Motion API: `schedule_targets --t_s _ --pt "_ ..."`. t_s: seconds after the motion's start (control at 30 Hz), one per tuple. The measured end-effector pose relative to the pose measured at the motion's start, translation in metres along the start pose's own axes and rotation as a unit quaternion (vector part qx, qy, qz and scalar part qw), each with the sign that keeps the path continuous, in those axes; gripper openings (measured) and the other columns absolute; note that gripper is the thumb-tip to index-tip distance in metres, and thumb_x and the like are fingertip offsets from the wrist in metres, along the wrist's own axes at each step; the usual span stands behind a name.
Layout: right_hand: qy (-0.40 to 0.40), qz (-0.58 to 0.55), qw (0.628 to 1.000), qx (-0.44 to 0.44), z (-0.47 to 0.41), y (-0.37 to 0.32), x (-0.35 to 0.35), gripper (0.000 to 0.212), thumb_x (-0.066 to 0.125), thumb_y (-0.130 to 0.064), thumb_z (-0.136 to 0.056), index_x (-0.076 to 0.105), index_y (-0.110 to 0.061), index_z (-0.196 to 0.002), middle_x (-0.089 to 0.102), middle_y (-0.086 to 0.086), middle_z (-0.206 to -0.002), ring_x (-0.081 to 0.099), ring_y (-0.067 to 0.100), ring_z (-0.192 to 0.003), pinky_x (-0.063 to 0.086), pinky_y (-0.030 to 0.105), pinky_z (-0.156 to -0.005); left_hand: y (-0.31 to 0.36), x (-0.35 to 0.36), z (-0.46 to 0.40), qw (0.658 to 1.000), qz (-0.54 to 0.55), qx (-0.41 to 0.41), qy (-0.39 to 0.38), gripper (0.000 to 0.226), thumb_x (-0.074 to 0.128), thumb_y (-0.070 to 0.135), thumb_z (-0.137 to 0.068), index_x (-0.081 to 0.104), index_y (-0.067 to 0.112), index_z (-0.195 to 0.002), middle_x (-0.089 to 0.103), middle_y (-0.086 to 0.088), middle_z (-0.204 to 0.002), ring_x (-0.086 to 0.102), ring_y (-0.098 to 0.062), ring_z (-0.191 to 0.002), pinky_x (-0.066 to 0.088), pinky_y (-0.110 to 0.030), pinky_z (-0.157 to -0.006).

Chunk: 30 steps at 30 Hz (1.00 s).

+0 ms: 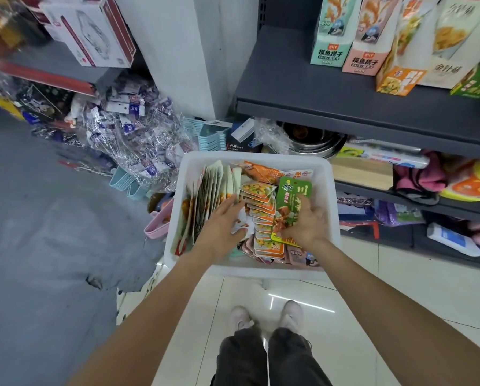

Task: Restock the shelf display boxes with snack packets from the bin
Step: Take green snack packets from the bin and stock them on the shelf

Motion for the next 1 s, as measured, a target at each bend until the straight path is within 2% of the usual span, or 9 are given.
schedule_targets --t_s 0.07,0.17,0.3,0.43,0.53,0.67,0.77,0.9,1.0 --pt "0.035 -0.067 0.997 -0.007 0.003 -0.003 -0.008 0.107 0.081 -0.012 -0.07 0.01 -0.025 -0.149 0.02 0.013 -0.152 0.03 0.032 -0.136 0.03 0.038 -0.107 0.0 -0.003 -0.001 1.0 0.014 -0.004 0.006 0.064 0.058 0.023 -0.091 0.027 0.022 -0.147 0.013 0.007 -0.156 0.012 -0.009 -0.143 0.018 -0.019 -0.109" --pt "0.065 -0.131 0.989 -0.032 0.005 -0.01 -0.017 0.098 0.076 -0.008 -0.077 0.01 -0.016 -0.15 0.036 0.009 -0.148 0.042 0.028 -0.129 0.038 0.032 -0.098 0.003 -0.009 -0.002 0.999 0.03 -0.004 0.018 0.064 0.061 0.021 -0.09 0.03 0.019 -0.146 0.02 0.002 -0.155 0.017 -0.011 -0.143 0.016 -0.014 -0.105" --pt "0.01 -0.091 0.995 -0.03 0.002 -0.02 -0.015 0.044 0.067 -0.008 -0.085 0.052 -0.011 -0.125 0.061 0.003 -0.113 0.054 0.016 -0.102 0.036 0.022 -0.073 0.005 -0.007 -0.001 1.0 0.021 -0.019 -0.001 0.064 0.061 0.019 -0.09 0.029 0.02 -0.146 0.019 0.0 -0.155 0.017 -0.016 -0.143 0.017 -0.021 -0.11" --pt "0.014 -0.185 0.983 -0.013 0.002 -0.018 -0.021 0.028 0.061 -0.011 -0.089 0.059 -0.019 -0.115 0.063 0.003 -0.115 0.058 0.025 -0.107 0.047 0.036 -0.091 0.011 -0.015 -0.007 0.999 0.001 -0.034 0.017 0.059 0.06 0.016 -0.089 0.036 0.018 -0.143 0.034 -0.006 -0.148 0.03 -0.025 -0.136 0.028 -0.036 -0.112" --pt "0.019 -0.23 0.973 -0.022 0.009 -0.023 -0.033 0.012 0.057 -0.016 -0.092 0.063 -0.021 -0.101 0.068 0.007 -0.105 0.063 0.029 -0.099 0.049 0.046 -0.093 0.019 -0.026 -0.013 0.999 0.012 -0.042 0.03 0.054 0.057 0.015 -0.09 0.039 0.015 -0.141 0.05 -0.012 -0.133 0.046 -0.027 -0.122 0.036 -0.03 -0.101" --pt "0.058 -0.26 0.962 -0.054 0.017 -0.034 -0.067 0.013 0.057 -0.018 -0.092 0.069 -0.014 -0.087 0.071 0.011 -0.093 0.065 0.031 -0.091 0.049 0.046 -0.089 0.033 -0.035 -0.02 0.998 0.032 -0.053 0.015 0.049 0.055 0.017 -0.093 0.041 0.015 -0.14 0.055 -0.011 -0.131 0.056 -0.028 -0.11 0.044 -0.029 -0.088" --pt "0.088 -0.235 0.963 -0.094 0.021 -0.04 -0.105 0.021 0.059 -0.019 -0.092 0.069 -0.001 -0.086 0.068 0.027 -0.091 0.063 0.038 -0.075 0.047 0.037 -0.069 0.059 -0.045 -0.03 0.993 0.102 -0.047 0.025 0.043 0.053 0.014 -0.093 0.046 0.013 -0.136 0.057 -0.004 -0.129 0.061 -0.022 -0.104 0.049 -0.029 -0.086" --pt "0.156 -0.241 0.946 -0.151 0.024 -0.041 -0.177 0.007 0.059 -0.009 -0.091 0.064 -0.008 -0.095 0.069 0.018 -0.093 0.064 0.037 -0.086 0.053 0.045 -0.078 0.131 -0.065 -0.058 0.983 0.161 0.031 0.079 0.026 0.051 0.013 -0.094 0.059 0.016 -0.118 0.064 0.002 -0.101 0.058 -0.001 -0.08 0.05 -0.02 -0.072" --pt "0.21 -0.263 0.928 -0.159 0.015 -0.028 -0.235 0.01 0.058 -0.006 -0.089 0.061 -0.016 -0.09 0.067 0.014 -0.085 0.06 0.026 -0.076 0.05 0.038 -0.074 0.199 -0.079 -0.092 0.974 0.17 0.09 0.122 0.02 0.052 0.01 -0.091 0.063 0.015 -0.107 0.067 -0.001 -0.097 0.063 -0.009 -0.079 0.05 -0.025 -0.077"
Point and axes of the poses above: each hand's wrist, its own z-axis away from the middle knuckle, its own x-axis out of the palm, y = z × x, the point moved 7 cm from there along -z, towards the middle knuckle
